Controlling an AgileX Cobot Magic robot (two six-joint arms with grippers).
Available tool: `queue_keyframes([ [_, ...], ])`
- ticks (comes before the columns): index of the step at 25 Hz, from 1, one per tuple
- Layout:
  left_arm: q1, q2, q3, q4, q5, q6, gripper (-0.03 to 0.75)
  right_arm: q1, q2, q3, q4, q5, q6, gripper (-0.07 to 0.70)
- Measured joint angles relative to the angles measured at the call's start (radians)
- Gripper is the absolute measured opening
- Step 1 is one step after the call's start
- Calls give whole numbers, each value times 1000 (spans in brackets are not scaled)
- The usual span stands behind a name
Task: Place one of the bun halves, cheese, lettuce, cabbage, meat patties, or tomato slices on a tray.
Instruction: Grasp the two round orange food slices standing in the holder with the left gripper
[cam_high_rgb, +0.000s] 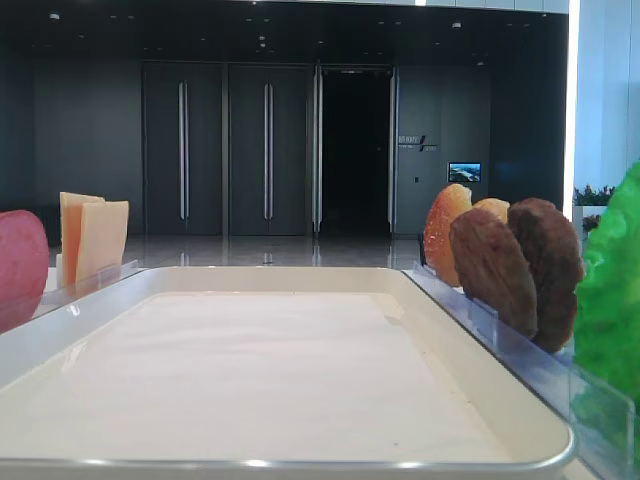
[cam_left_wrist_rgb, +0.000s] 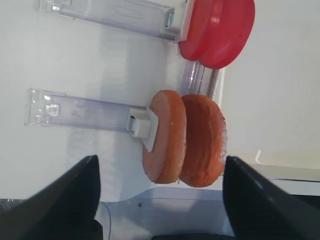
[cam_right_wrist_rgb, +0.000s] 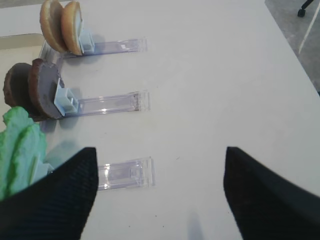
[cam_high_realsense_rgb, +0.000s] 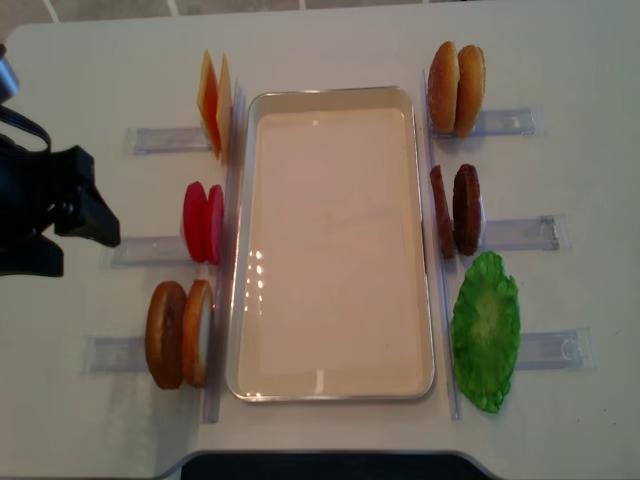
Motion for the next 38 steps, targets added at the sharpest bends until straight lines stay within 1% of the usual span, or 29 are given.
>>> queue_keyframes([
  [5,0,0,0,5,0,40,579,0,0,0,0,0,0,527],
  [8,0,0,0,-30,0,66,579,0,0,0,0,0,0,527],
  [14,0,0,0,-39,0,72,579,0,0,0,0,0,0,527],
  [16,-17,0,0,-28,0,72,579,0,0,0,0,0,0,527],
  [18,-57,0,0,-19,0,72,579,0,0,0,0,0,0,527],
  [20,-116,0,0,-9,0,72,579,0,0,0,0,0,0,527],
  [22,-177,1,0,-2,-6,48,579,0,0,0,0,0,0,527],
  [25,-295,12,0,9,-29,-38,579,0,0,0,0,0,0,527],
  [29,-447,42,0,44,-58,-188,579,0,0,0,0,0,0,527],
  [32,-536,78,0,79,-77,-285,579,0,0,0,0,0,0,527],
  [35,-589,114,0,133,-78,-375,579,0,0,0,0,0,0,527],
  [38,-603,144,0,178,-76,-421,579,0,0,0,0,0,0,527],
])
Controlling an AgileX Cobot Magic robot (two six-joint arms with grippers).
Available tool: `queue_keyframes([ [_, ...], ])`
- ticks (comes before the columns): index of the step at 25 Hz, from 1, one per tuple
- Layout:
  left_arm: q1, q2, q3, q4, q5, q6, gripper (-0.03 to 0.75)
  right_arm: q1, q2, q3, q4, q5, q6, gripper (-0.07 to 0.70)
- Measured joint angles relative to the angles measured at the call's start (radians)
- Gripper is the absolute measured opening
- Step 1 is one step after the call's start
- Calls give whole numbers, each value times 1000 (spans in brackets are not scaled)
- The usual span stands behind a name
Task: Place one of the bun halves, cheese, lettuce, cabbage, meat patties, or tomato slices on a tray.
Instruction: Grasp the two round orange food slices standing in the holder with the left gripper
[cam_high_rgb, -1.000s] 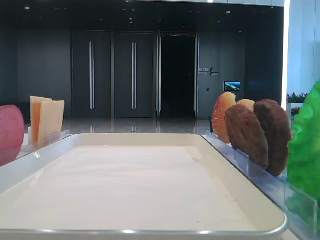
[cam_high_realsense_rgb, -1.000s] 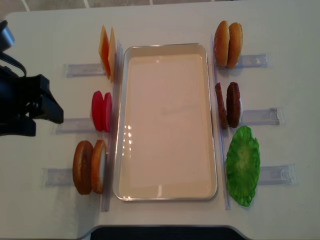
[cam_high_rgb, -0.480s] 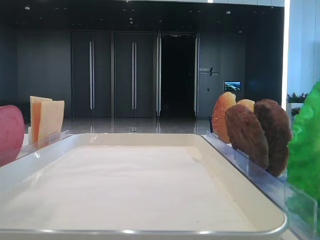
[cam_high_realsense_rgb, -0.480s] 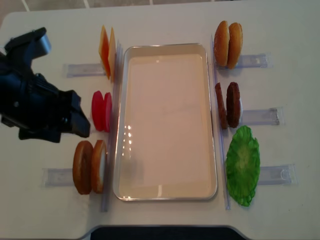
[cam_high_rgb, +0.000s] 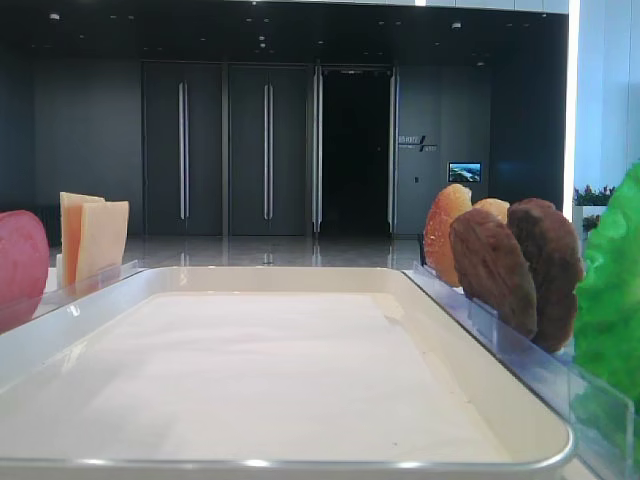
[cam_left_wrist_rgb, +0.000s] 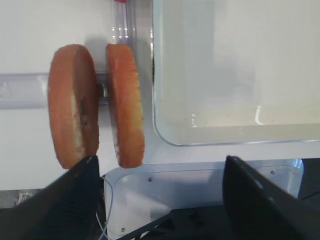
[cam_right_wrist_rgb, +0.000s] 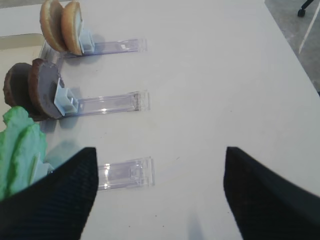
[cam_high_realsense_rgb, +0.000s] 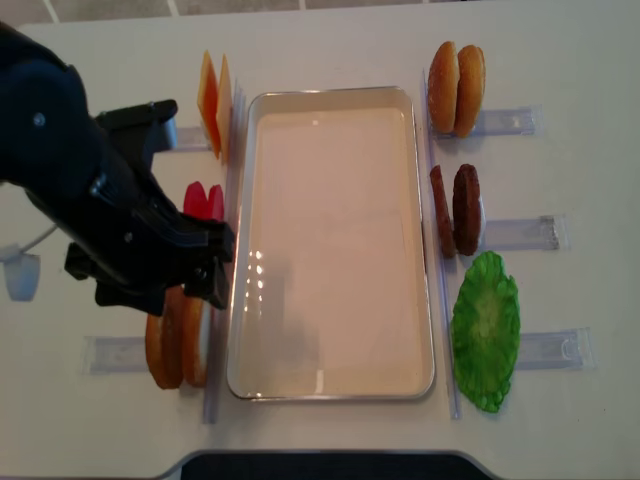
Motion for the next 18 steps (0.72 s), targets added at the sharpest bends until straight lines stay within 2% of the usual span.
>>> queue_keyframes([
  [8,0,80,0,42,15,-22,579,0,0,0,0,0,0,527],
  [18,0,185,0,44,-4,-22,579,0,0,0,0,0,0,527],
])
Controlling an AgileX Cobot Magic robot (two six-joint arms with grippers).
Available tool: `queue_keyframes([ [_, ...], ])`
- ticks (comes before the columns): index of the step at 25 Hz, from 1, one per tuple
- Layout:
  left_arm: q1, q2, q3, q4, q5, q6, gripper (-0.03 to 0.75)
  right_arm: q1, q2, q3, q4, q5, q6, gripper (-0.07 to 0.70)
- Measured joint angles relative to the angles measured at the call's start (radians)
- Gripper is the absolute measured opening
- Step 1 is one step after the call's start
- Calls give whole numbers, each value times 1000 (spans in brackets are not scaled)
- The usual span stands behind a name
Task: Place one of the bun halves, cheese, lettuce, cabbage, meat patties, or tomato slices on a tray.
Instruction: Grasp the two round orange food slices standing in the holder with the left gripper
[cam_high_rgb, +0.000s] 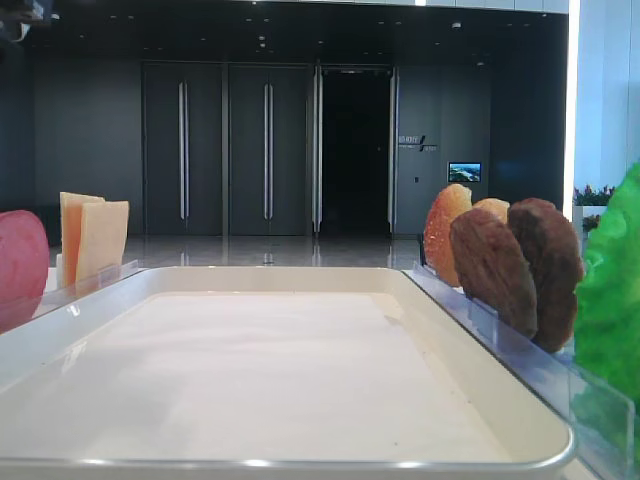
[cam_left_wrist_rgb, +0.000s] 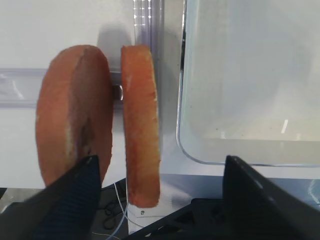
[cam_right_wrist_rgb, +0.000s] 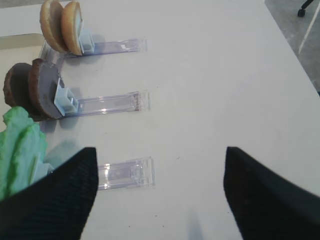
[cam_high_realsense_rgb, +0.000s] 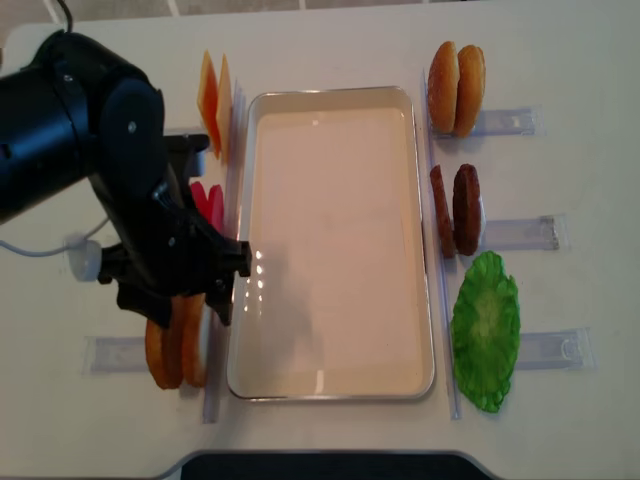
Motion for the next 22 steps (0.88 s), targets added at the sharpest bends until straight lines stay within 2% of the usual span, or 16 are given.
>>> queue_keyframes([
  [16,0,116,-2,38,-28,0,575,0,0,0,0,0,0,527],
  [19,0,120,-2,39,-28,0,517,0,0,0,0,0,0,527],
  [22,0,120,-2,43,-26,0,374,0,0,0,0,0,0,527],
])
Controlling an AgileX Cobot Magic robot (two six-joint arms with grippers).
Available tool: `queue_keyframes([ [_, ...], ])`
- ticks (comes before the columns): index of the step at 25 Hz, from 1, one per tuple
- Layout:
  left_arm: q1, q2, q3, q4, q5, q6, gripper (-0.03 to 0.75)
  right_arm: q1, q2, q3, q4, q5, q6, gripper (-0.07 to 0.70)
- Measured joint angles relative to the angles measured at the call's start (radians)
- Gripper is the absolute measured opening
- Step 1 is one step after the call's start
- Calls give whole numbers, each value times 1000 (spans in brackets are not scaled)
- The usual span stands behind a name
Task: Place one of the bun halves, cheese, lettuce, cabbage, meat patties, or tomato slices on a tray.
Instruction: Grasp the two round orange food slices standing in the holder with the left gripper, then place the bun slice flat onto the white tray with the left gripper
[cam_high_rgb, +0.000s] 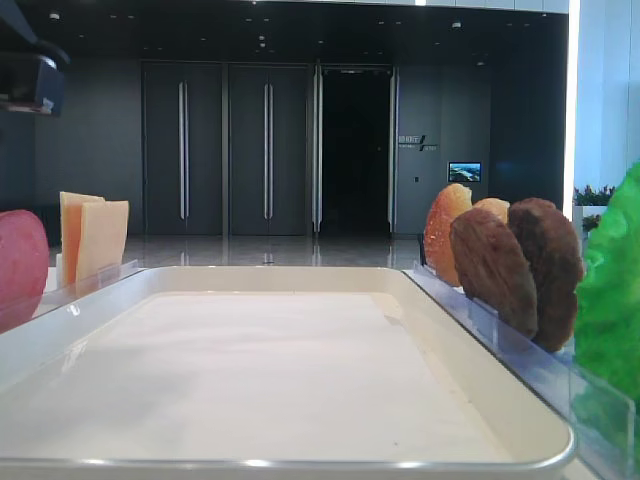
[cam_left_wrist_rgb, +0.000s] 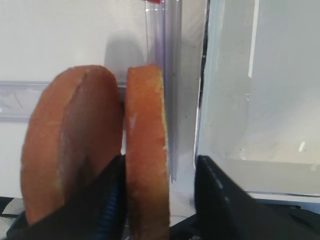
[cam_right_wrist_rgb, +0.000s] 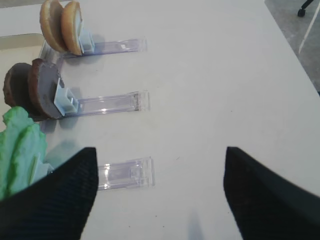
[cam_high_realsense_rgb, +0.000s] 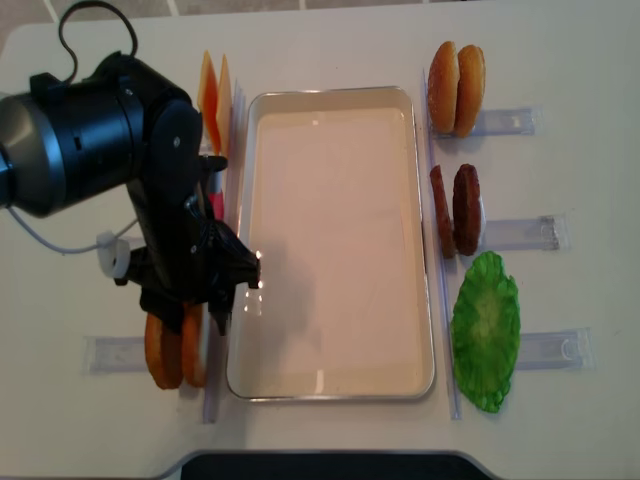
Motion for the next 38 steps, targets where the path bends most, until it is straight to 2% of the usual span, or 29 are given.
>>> queue_keyframes([
  [3,0,0,0,2,2,0,209,0,0,0,0,0,0,527],
  [5,0,0,0,12,11,0,146,0,0,0,0,0,0,527],
  [11,0,-5,0,7,44,23,132,0,0,0,0,0,0,527],
  [16,0,-118,0,-22,55,40,130,0,0,0,0,0,0,527],
  [19,0,-214,0,-78,33,61,129,0,0,0,0,0,0,527],
  [21,0,-260,0,-131,-10,103,129,0,0,0,0,0,0,527],
  [24,1,-309,0,-267,-94,208,129,0,0,0,0,0,0,527],
  [29,48,-318,6,-483,-200,448,129,0,0,0,0,0,0,527],
  [33,110,-318,90,-672,-295,678,129,0,0,0,0,0,0,527],
  [38,161,-269,207,-925,-342,1017,129,0,0,0,0,0,0,527],
])
